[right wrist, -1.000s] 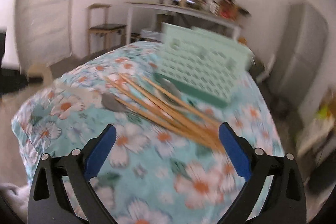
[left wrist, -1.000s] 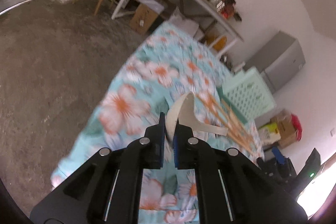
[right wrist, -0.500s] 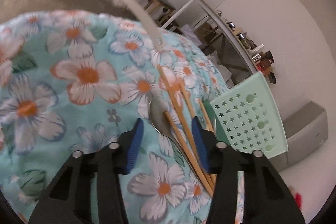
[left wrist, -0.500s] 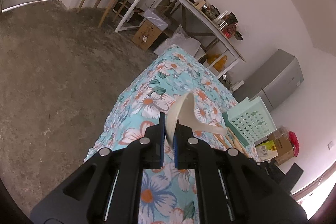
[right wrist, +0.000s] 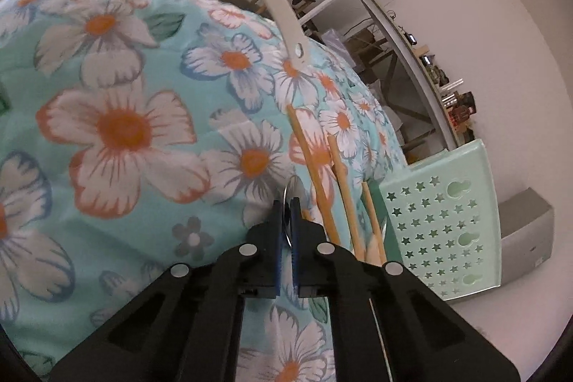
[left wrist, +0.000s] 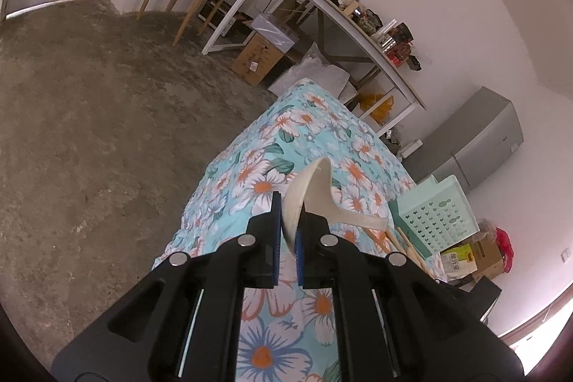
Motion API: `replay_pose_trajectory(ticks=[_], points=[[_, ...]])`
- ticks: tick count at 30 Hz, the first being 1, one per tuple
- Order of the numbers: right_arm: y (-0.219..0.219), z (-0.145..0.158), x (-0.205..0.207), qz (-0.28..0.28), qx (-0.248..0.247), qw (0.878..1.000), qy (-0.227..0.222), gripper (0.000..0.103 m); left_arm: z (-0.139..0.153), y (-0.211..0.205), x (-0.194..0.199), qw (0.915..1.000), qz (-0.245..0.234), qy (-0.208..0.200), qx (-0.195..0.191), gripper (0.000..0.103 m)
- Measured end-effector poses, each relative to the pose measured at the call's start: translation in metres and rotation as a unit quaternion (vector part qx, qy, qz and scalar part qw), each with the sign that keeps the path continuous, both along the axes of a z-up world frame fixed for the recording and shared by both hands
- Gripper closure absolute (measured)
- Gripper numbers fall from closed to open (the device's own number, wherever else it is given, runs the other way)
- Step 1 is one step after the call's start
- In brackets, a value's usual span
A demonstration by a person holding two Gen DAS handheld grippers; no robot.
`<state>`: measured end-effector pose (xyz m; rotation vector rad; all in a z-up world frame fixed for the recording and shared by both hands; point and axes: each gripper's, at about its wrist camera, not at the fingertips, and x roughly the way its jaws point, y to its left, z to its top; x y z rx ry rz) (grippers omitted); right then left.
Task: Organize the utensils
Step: 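Lift the cream ladle with the left tool and carry it over the mint holder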
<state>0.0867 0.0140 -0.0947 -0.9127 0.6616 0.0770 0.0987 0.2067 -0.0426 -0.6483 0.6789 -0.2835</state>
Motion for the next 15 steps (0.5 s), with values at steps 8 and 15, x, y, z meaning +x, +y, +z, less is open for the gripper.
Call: replay_pose_trajectory(ticks=[8,15], points=[[-0.037,0.077,-0.030,0.006,0.224,0.974,0.023,0.099,0.027,-0.004,-0.004,0.9993,0.015,-0.030,0.016,0.097],[-0.117,0.148,-0.029,-0.017,0.418,0.908,0.011,0.100,0.065,-0.028,-0.008,0.9972,0.005,-0.071,0.023,0.097]])
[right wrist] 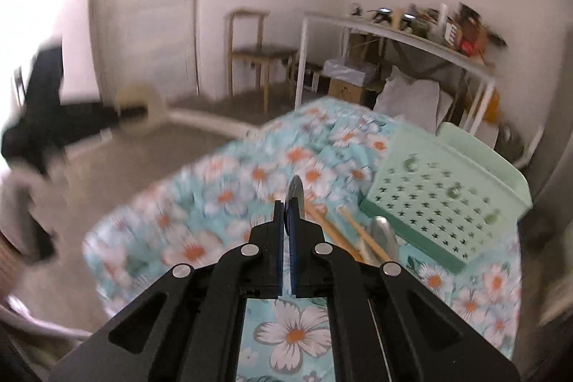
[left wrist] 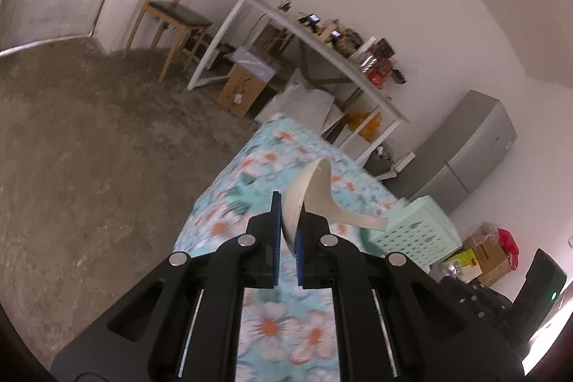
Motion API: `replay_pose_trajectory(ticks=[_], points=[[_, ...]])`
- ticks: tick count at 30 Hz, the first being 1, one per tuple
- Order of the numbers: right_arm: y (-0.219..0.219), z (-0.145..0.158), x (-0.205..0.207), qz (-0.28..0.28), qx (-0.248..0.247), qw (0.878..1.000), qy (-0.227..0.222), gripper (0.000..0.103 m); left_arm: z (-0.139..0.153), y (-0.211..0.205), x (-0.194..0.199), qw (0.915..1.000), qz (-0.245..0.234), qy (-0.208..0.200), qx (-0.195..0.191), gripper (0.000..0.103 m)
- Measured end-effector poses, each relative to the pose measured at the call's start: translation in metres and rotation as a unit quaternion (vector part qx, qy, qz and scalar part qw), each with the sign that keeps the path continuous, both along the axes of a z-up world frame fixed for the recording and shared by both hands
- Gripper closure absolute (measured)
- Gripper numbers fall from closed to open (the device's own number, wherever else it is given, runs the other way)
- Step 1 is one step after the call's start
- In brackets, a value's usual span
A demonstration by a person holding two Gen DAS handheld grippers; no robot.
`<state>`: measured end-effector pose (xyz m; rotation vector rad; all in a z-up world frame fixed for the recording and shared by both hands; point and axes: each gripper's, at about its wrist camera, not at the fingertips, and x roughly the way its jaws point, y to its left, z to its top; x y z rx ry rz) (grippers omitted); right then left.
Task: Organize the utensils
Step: 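Lift the cream ladle with the left tool and carry it over the mint holder, then lower the ladle into the mint holder and open the left tool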
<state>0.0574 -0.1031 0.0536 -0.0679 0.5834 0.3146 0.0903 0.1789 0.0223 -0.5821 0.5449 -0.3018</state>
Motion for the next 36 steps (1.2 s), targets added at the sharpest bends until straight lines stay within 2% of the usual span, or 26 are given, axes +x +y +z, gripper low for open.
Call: replay_pose_trajectory(ticks=[4,8,11,15,19,20,21,23,24,25,26,27,30,32,33,36], points=[[-0.053,0.025,-0.011,-0.024,0.096,0.995,-0.019,0.101,0.035,-0.030,0.003,0.9988,-0.026,-0.041,0.008,0.097],[-0.091,0.038,-0.021,-0.039,0.158,0.986,-0.039,0.101,0.071,-0.070,0.011,0.9944,-0.060,-0.080,0.033,0.097],[-0.111,0.043,-0.027,-0.051,0.178,0.981,-0.057,0.101,0.100,-0.114,0.019,0.9865,-0.081,-0.111,0.089,0.097],[-0.131,0.049,-0.035,-0.063,0.187,0.977,-0.081,0.101,0.125,-0.160,0.033,0.9747,-0.098,-0.125,0.157,0.097],[-0.151,0.054,-0.037,-0.071,0.194,0.974,-0.098,0.101,0.140,-0.209,0.047,0.9528,-0.106,-0.134,0.251,0.097],[-0.155,0.056,-0.039,-0.071,0.195,0.973,-0.101,0.101,0.142,-0.224,0.051,0.9438,-0.108,-0.135,0.282,0.097],[-0.161,0.058,-0.039,-0.072,0.195,0.973,-0.104,0.101,0.143,-0.233,0.054,0.9387,-0.110,-0.136,0.297,0.097],[-0.171,0.060,-0.039,-0.072,0.198,0.971,-0.110,0.101,0.143,-0.257,0.060,0.9217,-0.117,-0.134,0.345,0.097],[-0.174,0.061,-0.039,-0.071,0.199,0.971,-0.113,0.101,0.140,-0.272,0.064,0.9070,-0.119,-0.134,0.381,0.097],[-0.179,0.062,-0.040,-0.072,0.200,0.970,-0.116,0.101,0.140,-0.279,0.066,0.8993,-0.117,-0.134,0.399,0.097],[-0.182,0.061,-0.040,-0.073,0.200,0.970,-0.119,0.101,0.137,-0.292,0.070,0.8862,-0.117,-0.134,0.427,0.097],[-0.184,0.063,-0.042,-0.074,0.200,0.969,-0.121,0.101,0.134,-0.299,0.075,0.8786,-0.122,-0.129,0.443,0.097],[-0.192,0.063,-0.041,-0.076,0.204,0.968,-0.125,0.101,0.124,-0.313,0.086,0.8638,-0.136,-0.111,0.472,0.097],[-0.198,0.063,-0.038,-0.076,0.209,0.967,-0.126,0.101,0.116,-0.317,0.096,0.8640,-0.146,-0.092,0.473,0.097],[-0.200,0.063,-0.039,-0.076,0.210,0.967,-0.126,0.101,0.111,-0.318,0.104,0.8690,-0.156,-0.076,0.463,0.097],[-0.206,0.068,-0.037,-0.076,0.213,0.966,-0.129,0.101,0.101,-0.310,0.124,0.8958,-0.181,-0.038,0.404,0.093]])
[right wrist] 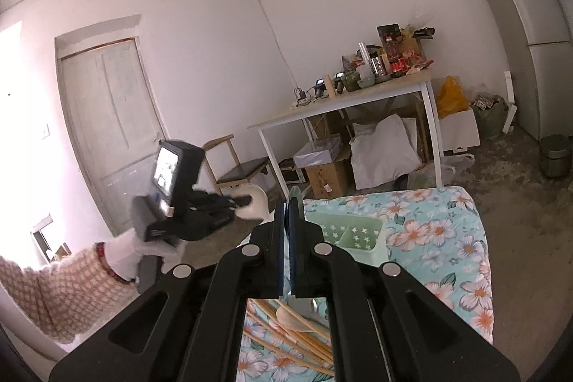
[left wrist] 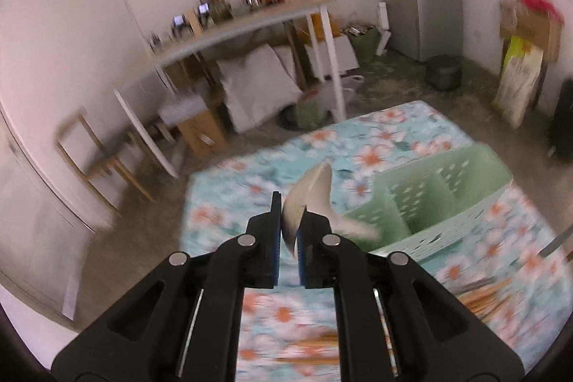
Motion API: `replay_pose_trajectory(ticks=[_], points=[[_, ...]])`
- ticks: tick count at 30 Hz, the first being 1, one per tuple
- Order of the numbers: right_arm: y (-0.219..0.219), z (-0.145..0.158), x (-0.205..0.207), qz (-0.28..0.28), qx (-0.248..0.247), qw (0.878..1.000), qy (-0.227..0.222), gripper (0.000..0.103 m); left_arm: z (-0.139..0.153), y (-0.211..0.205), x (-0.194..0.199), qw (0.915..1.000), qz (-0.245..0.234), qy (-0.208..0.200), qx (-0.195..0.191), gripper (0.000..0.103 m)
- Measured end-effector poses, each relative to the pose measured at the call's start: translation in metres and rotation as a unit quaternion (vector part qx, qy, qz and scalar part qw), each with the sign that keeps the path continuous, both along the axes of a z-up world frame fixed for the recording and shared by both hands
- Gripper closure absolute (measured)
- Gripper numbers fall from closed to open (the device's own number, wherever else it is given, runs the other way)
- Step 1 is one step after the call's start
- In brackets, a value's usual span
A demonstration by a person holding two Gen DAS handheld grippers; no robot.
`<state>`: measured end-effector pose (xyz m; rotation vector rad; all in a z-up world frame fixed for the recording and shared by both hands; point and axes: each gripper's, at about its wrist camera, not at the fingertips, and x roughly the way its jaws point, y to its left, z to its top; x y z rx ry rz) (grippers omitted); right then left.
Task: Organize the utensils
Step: 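Lower the ladle into the mint holder and open the left tool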
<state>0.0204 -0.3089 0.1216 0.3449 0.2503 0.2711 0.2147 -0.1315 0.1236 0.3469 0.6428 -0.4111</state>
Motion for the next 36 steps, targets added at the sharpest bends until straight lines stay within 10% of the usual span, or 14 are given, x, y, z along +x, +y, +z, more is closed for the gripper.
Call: replay_pose_trajectory(ticks=[5,17,36], points=[[-0.007,0.011,0.004,0.006,0.003,1.000,-0.008,0.101,-0.007,0.014,0.016,0.9935,-0.005,0.041,-0.106,0.066],[-0.013,0.056,0.043,0.043,0.012,0.998,-0.052,0.101,0.005,0.085,-0.044,0.9722,0.031,-0.063,-0.223,0.031],[0.002,-0.039,0.144,0.020,-0.079,0.994,0.067,0.099,-0.074,0.145,-0.102,0.9728,0.079,-0.014,-0.217,0.024]])
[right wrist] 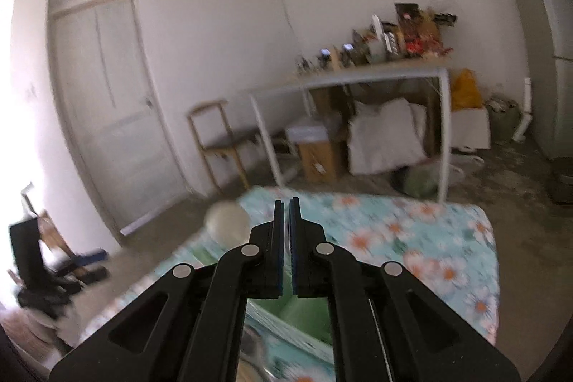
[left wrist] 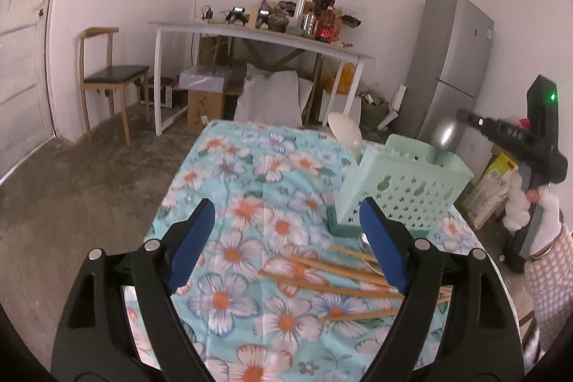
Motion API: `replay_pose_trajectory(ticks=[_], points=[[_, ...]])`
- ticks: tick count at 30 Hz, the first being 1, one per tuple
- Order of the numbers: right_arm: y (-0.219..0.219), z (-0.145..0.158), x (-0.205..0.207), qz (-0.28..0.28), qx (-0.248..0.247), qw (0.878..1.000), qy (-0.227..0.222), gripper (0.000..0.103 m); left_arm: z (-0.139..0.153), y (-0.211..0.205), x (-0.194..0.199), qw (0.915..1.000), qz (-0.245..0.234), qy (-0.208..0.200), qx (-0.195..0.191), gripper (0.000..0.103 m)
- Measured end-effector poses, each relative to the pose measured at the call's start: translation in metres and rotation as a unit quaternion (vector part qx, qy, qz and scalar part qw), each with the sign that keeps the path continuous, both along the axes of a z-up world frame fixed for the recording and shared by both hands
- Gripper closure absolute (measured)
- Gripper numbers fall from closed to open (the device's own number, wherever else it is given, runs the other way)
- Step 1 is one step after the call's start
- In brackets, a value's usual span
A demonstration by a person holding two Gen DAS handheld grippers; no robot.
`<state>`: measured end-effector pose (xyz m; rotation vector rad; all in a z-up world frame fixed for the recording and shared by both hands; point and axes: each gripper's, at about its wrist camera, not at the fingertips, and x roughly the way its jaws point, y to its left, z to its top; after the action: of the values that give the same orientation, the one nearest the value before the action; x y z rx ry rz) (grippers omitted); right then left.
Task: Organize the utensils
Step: 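Move the left tool back over the chopsticks and metal spoon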
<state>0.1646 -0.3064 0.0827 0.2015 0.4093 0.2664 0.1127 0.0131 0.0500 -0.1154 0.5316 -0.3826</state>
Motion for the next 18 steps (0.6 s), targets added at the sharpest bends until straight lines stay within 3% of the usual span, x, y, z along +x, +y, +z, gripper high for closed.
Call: replay_pose_trajectory(ticks=[2,4,8,10,16,18], points=[[-0.004,0.001,-0.009,-0.018,-0.002,1.000,0.002,0.095,-0.003,-0.002,0.000,1.0000,-0.004,0.005,-0.002,0.024],[-0.010,0.008,-0.024,-0.031,0.002,0.999,-0.011,0.073,-0.005,-0.004,-0.001,0.9999,-0.010,0.007,-0.007,0.024],[-0.013,0.023,-0.057,-0.055,0.007,0.998,-0.035,0.057,-0.006,-0.015,-0.003,0.9996,-0.026,0.009,-0.009,0.024],[-0.011,0.023,-0.070,-0.058,0.010,0.998,-0.036,0.042,-0.009,-0.020,-0.004,0.9993,-0.034,0.015,-0.009,0.024],[0.011,-0.014,-0.099,-0.078,0.013,0.997,0.022,0.013,-0.020,-0.034,-0.004,0.9981,-0.052,0.033,-0.007,0.024],[0.018,-0.033,-0.101,-0.093,0.008,0.994,0.049,0.008,-0.023,-0.038,-0.004,0.9977,-0.056,0.039,-0.004,0.024]])
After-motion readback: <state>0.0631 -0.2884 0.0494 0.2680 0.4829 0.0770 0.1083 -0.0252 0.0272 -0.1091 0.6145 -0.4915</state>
